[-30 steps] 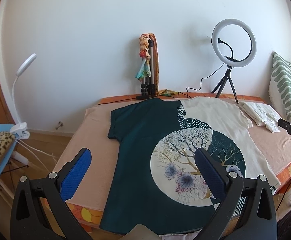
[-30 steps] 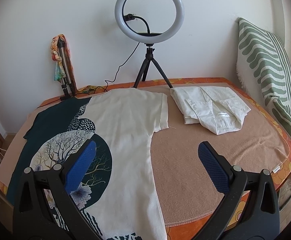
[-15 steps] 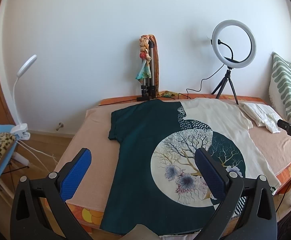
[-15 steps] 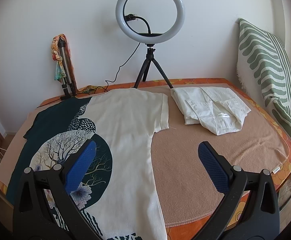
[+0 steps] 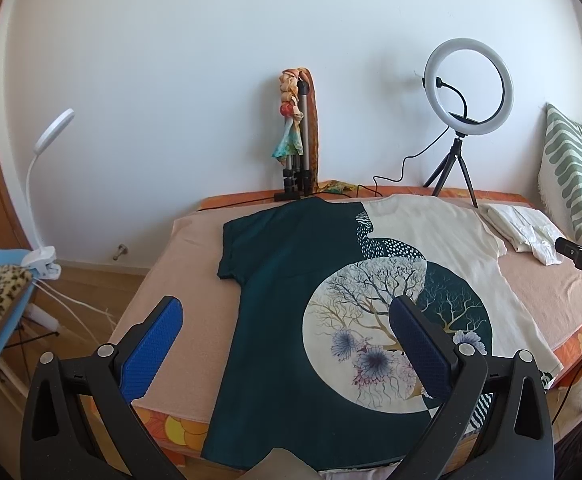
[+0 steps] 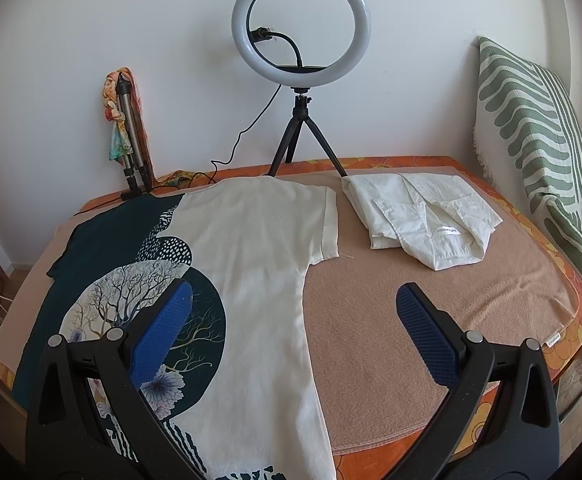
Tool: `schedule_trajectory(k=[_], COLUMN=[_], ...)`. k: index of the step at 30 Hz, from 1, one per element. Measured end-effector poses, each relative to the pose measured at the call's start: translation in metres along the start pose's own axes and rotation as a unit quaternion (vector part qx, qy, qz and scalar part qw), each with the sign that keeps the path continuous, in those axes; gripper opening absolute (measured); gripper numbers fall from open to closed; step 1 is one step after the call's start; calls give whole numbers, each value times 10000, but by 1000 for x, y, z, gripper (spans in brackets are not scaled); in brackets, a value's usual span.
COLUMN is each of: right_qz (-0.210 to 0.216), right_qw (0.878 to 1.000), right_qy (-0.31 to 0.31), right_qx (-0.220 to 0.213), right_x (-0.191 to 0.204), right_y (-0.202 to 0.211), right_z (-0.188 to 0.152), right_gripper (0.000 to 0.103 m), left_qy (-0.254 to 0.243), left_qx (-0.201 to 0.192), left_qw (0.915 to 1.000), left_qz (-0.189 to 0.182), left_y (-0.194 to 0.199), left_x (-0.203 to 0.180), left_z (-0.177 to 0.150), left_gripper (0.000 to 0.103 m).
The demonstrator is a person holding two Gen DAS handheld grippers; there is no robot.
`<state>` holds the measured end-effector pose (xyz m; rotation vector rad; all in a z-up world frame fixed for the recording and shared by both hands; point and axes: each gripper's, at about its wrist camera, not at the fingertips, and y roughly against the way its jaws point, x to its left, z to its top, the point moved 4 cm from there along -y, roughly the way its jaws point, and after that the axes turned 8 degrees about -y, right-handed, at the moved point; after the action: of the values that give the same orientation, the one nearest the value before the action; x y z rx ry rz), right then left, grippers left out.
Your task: Fold small clothes
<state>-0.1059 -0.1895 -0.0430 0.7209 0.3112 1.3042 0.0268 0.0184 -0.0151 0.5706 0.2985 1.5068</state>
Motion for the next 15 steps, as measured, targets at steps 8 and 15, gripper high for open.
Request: schedule_trajectory(k=[8,15], right_qz=[20,110], right_qw=[10000,9999], right_qy=[-6,-23], right_qx=[11,18], right_x=[3,16], right_y=[0,-3], right_z=[0,3], right_gripper=[103,103], left_qy=[10,39], left_qx=[29,127], left_qw=[10000,9999], left_qz=[-18,2], left_y=[-1,-6], left_x=[2,11], left_z=[-1,-7], left_gripper=[102,102])
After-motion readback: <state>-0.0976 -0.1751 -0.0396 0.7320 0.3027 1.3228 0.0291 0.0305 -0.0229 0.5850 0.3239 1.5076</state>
